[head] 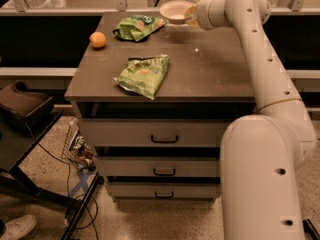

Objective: Move paper bowl near green rice chip bag

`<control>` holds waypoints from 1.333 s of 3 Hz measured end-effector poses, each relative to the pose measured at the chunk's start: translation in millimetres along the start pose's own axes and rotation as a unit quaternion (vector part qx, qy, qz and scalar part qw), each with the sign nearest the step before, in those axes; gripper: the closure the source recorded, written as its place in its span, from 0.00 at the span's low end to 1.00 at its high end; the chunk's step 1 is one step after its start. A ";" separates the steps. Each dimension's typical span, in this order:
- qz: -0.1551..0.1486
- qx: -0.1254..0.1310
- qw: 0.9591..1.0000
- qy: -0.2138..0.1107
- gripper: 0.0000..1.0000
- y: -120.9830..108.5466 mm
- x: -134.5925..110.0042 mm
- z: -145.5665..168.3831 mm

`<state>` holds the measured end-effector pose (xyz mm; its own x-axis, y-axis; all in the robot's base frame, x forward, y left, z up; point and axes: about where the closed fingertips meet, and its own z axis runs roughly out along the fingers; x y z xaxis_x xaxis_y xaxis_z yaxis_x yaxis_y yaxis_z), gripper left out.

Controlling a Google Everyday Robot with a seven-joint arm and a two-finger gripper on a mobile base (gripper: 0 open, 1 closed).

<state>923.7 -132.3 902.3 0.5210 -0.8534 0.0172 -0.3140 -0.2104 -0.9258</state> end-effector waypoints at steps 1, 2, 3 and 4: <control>-0.005 -0.009 1.000 -0.026 1.00 3.4 -15.2 17.5; -0.005 -0.010 0.999 -0.030 0.84 3.3 -17.6 20.4; -0.005 -0.012 0.999 -0.033 0.53 5.9 -21.4 25.3; -0.005 -0.014 0.999 -0.036 0.23 7.9 -24.8 29.4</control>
Offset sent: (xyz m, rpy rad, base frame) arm 0.0049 0.0206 -0.0100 -0.0022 0.0218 0.0517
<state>931.6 -98.8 883.5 0.5799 -0.8147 -0.0014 -0.3302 -0.2335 -0.9146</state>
